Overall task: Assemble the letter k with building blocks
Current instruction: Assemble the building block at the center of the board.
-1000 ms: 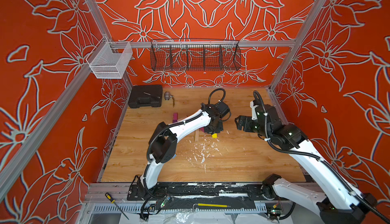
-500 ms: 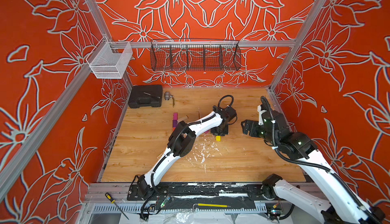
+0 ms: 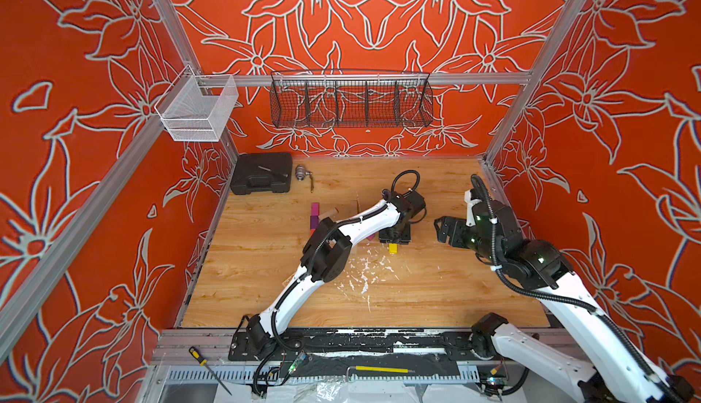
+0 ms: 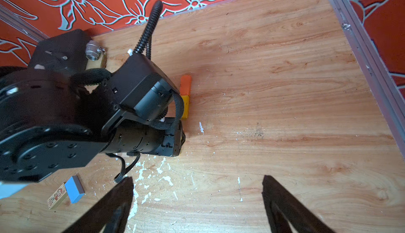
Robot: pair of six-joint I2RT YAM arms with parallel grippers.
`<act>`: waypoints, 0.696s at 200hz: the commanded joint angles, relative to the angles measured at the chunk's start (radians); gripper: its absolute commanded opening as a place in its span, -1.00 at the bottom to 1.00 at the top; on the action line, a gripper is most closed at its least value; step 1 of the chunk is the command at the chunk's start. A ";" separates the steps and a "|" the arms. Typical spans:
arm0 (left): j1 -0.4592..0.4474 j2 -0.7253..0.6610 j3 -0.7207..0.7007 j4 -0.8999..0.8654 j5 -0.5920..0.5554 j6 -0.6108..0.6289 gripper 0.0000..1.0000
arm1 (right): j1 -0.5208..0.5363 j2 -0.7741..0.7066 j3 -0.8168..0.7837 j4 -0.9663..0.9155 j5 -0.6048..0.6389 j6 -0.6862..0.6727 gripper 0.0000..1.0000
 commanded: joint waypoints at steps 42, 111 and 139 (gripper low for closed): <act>0.049 -0.545 -0.448 0.182 -0.090 0.115 0.23 | -0.003 0.119 0.028 -0.013 -0.192 0.026 0.83; 0.057 -1.069 -0.927 0.317 -0.108 0.265 0.28 | 0.011 0.343 0.019 0.037 -0.276 0.101 0.69; 0.057 -1.291 -1.153 0.457 -0.043 0.336 0.40 | 0.027 0.412 0.010 0.064 -0.265 0.112 0.65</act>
